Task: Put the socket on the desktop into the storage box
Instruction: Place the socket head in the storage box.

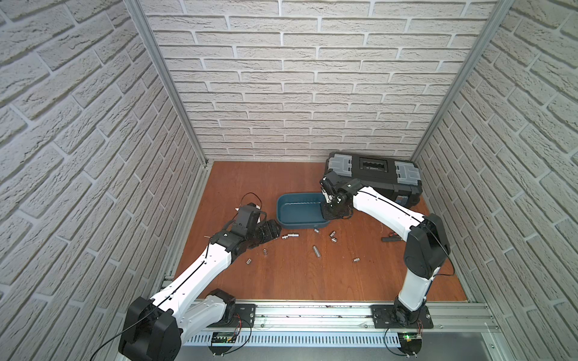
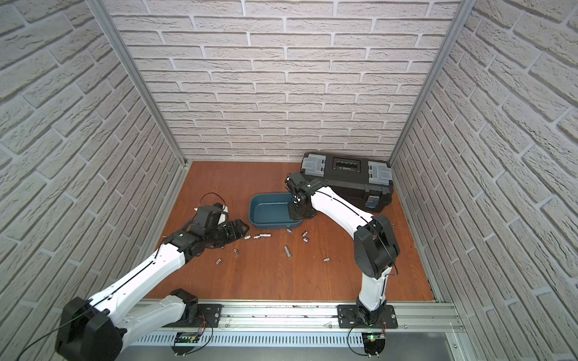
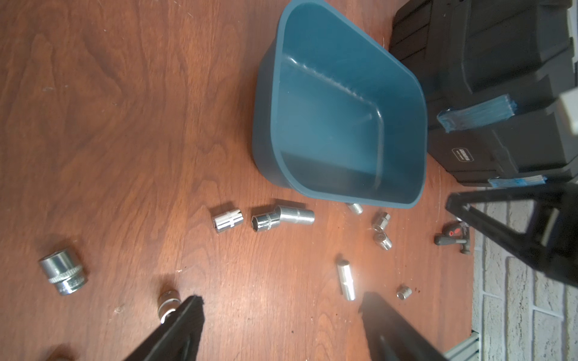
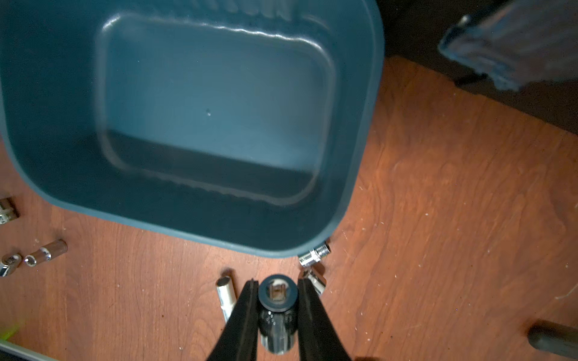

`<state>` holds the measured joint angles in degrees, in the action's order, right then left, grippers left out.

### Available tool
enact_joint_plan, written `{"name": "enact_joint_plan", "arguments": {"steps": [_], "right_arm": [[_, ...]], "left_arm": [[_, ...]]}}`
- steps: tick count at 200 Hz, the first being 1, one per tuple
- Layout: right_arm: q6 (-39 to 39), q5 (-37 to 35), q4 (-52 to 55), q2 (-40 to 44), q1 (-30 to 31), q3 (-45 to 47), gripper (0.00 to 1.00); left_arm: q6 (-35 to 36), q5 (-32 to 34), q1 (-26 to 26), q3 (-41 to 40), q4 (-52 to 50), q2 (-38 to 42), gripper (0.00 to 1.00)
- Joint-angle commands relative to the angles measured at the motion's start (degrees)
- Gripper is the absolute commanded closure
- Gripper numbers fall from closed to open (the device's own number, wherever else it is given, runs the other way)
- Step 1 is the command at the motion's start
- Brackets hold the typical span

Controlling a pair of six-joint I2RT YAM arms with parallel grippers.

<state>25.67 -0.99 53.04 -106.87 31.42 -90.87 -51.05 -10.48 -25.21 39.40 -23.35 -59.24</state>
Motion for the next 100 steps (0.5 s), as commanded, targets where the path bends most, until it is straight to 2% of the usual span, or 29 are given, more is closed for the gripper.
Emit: {"name": "enact_joint_plan", "arguments": {"steps": [1, 100], "right_arm": [[-0.6, -0.2, 1.5, -2.1, 0.5, -4.0, 0.79], [-0.5, -4.1, 4.7, -14.8, 0.5, -14.3, 0.79]], "left_arm": [[0.8, -0.9, 0.7, 1.4, -0.2, 1.5, 0.16], [-0.1, -1.7, 2.6, -1.4, -0.3, 3.6, 0.16]]}}
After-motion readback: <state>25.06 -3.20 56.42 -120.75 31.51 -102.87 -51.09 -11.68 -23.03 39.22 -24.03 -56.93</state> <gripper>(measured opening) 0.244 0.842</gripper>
